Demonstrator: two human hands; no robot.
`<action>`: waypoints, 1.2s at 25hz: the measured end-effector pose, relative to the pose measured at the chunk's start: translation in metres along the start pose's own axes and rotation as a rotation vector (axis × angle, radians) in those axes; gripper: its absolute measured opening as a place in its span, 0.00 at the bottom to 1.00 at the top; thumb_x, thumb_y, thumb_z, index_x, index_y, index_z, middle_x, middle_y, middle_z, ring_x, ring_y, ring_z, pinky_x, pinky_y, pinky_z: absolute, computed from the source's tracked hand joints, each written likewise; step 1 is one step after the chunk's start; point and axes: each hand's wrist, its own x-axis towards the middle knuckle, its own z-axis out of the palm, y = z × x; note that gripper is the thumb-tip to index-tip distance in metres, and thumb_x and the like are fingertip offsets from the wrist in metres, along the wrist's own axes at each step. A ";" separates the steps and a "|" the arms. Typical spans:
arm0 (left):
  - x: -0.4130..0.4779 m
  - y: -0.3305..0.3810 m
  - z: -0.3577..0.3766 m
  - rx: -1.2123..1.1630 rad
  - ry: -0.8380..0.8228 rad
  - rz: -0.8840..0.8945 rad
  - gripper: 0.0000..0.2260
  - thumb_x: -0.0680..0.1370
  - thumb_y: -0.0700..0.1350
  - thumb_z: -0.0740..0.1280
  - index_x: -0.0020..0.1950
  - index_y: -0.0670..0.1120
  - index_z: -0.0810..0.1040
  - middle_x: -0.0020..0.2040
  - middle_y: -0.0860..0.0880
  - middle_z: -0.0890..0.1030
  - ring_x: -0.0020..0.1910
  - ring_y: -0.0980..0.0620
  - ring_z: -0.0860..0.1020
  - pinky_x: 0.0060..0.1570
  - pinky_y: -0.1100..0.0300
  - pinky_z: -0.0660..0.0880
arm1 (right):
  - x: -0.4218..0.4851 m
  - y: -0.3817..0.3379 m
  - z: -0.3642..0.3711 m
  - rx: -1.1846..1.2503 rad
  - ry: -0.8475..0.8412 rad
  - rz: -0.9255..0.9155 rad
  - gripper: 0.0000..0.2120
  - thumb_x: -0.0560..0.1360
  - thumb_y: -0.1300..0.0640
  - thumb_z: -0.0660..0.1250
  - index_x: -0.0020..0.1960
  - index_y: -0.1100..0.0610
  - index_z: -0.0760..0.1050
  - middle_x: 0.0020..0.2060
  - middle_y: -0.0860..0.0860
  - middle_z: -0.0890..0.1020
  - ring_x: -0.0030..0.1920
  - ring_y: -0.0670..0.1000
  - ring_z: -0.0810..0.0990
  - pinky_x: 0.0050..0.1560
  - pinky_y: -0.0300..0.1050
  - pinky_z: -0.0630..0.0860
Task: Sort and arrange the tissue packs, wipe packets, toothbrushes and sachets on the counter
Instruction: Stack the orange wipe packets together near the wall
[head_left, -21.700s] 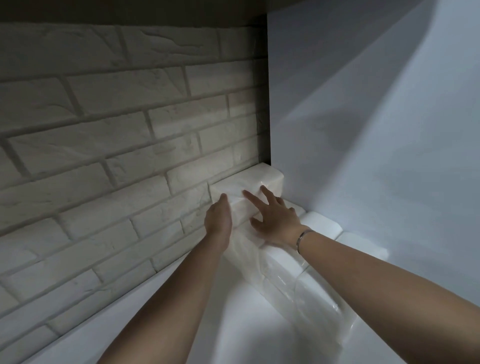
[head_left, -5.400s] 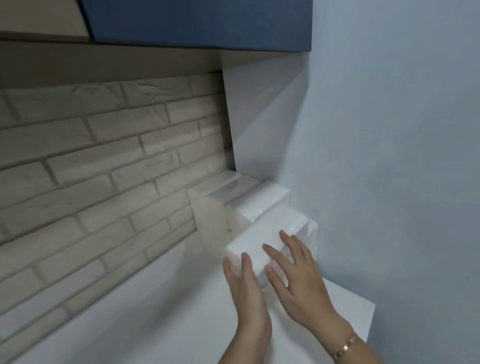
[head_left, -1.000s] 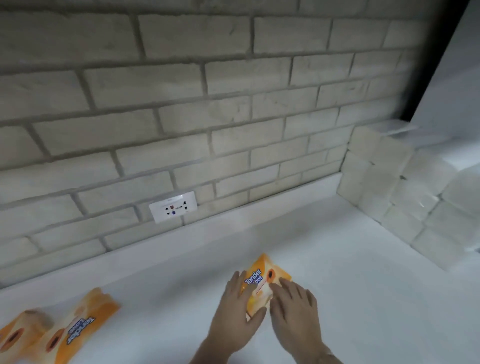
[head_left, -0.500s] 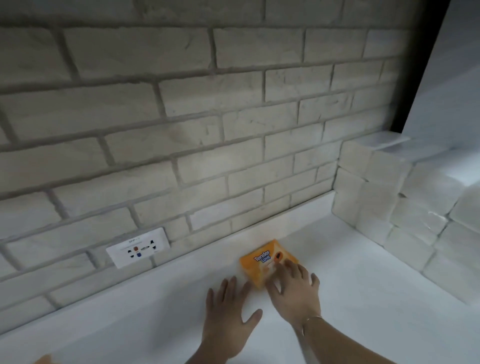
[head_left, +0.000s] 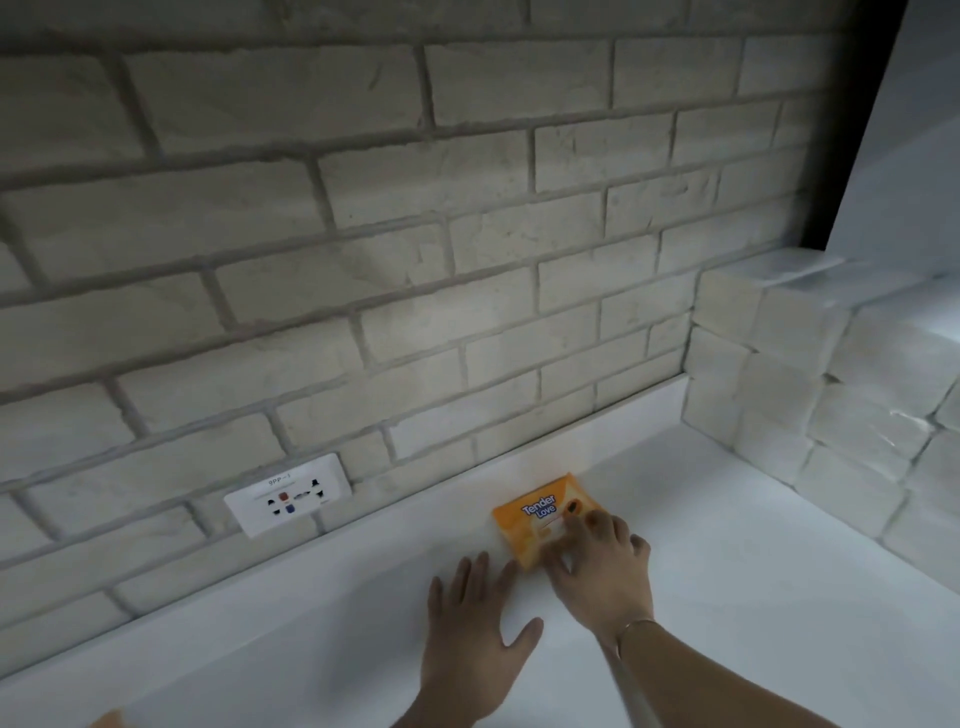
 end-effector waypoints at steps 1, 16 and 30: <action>-0.002 0.000 -0.001 -0.013 0.015 -0.011 0.28 0.70 0.70 0.63 0.65 0.59 0.79 0.64 0.51 0.82 0.63 0.47 0.81 0.65 0.45 0.62 | -0.001 -0.001 0.000 0.003 0.012 -0.007 0.23 0.72 0.36 0.61 0.64 0.43 0.73 0.56 0.48 0.77 0.61 0.55 0.73 0.60 0.58 0.68; -0.213 -0.016 -0.076 -0.885 0.117 -0.447 0.14 0.74 0.46 0.69 0.45 0.68 0.82 0.50 0.66 0.84 0.56 0.64 0.80 0.62 0.61 0.75 | -0.198 -0.074 -0.031 0.125 -0.109 -0.206 0.16 0.74 0.41 0.65 0.59 0.44 0.71 0.56 0.49 0.74 0.62 0.55 0.69 0.60 0.57 0.70; -0.487 -0.117 -0.202 -0.373 0.212 -0.722 0.10 0.77 0.50 0.69 0.57 0.52 0.82 0.51 0.59 0.79 0.54 0.59 0.77 0.57 0.57 0.76 | -0.416 -0.280 -0.042 0.362 -0.630 -0.486 0.17 0.71 0.40 0.61 0.58 0.40 0.73 0.54 0.41 0.75 0.58 0.50 0.72 0.59 0.51 0.71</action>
